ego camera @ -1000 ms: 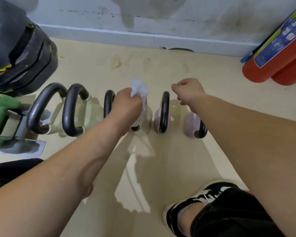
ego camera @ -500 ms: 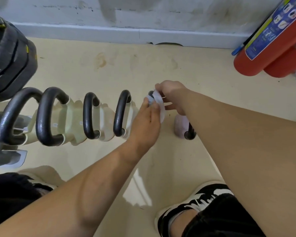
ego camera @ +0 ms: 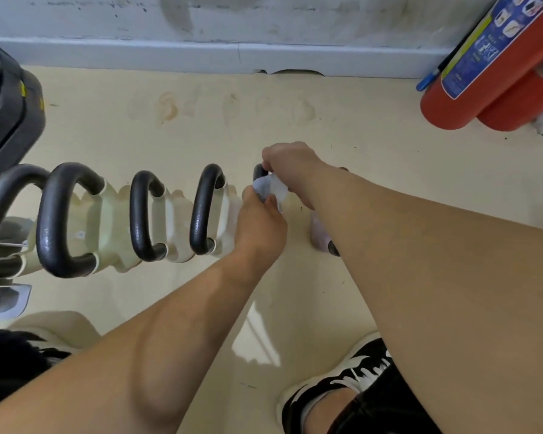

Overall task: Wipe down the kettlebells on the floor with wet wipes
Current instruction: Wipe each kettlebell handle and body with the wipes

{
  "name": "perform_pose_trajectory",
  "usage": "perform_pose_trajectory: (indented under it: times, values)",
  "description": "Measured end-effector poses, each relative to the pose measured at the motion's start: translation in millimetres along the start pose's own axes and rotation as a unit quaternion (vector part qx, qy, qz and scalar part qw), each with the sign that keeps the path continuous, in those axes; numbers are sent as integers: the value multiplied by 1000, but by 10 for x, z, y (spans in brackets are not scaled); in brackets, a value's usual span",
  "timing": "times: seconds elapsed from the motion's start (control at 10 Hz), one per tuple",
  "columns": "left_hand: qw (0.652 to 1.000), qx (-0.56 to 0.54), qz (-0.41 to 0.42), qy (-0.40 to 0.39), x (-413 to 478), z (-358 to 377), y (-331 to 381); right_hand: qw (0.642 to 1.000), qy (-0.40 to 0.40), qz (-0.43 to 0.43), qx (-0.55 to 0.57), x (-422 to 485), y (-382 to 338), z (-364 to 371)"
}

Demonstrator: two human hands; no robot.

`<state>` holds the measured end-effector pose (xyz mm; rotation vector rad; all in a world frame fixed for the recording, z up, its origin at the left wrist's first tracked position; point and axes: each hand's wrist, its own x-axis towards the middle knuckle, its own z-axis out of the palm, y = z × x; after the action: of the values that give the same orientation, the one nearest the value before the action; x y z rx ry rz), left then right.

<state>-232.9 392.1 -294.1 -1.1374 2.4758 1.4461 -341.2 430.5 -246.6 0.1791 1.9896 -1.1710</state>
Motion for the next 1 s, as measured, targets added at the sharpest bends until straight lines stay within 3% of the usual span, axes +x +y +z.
perform_pose_trajectory:
  times: [0.2, 0.3, 0.4, 0.5, 0.6, 0.8, 0.9, 1.0]
  values:
    - [966, -21, -223, -126, 559, -173, 478, 999, -19, -27, 23, 71, -87, 26]
    - [964, -17, -236, -120, 683, -174, 522, 1000, -12, -2, 3, 91, -9, 52]
    - [989, 109, -74, -73, 422, -53, 248, 1000, -9, 14, 2, 48, 20, 65]
    - [998, 45, 44, 15, 56, 18, -133, 1000, 12, 21, 0, 64, 61, 66]
    - [995, 15, 94, 34, -267, 61, -398, 999, 12, 22, 21, 76, 108, 53]
    - [997, 59, 42, 13, -25, 9, -233, 998, -19, 39, 55, 110, 181, -23]
    - [989, 101, -26, -106, 356, -163, 228, 993, -22, 45, 108, 94, 153, -34]
    - [977, 93, -101, -162, 723, -272, 502, 988, -21, 55, 145, 71, 143, -20]
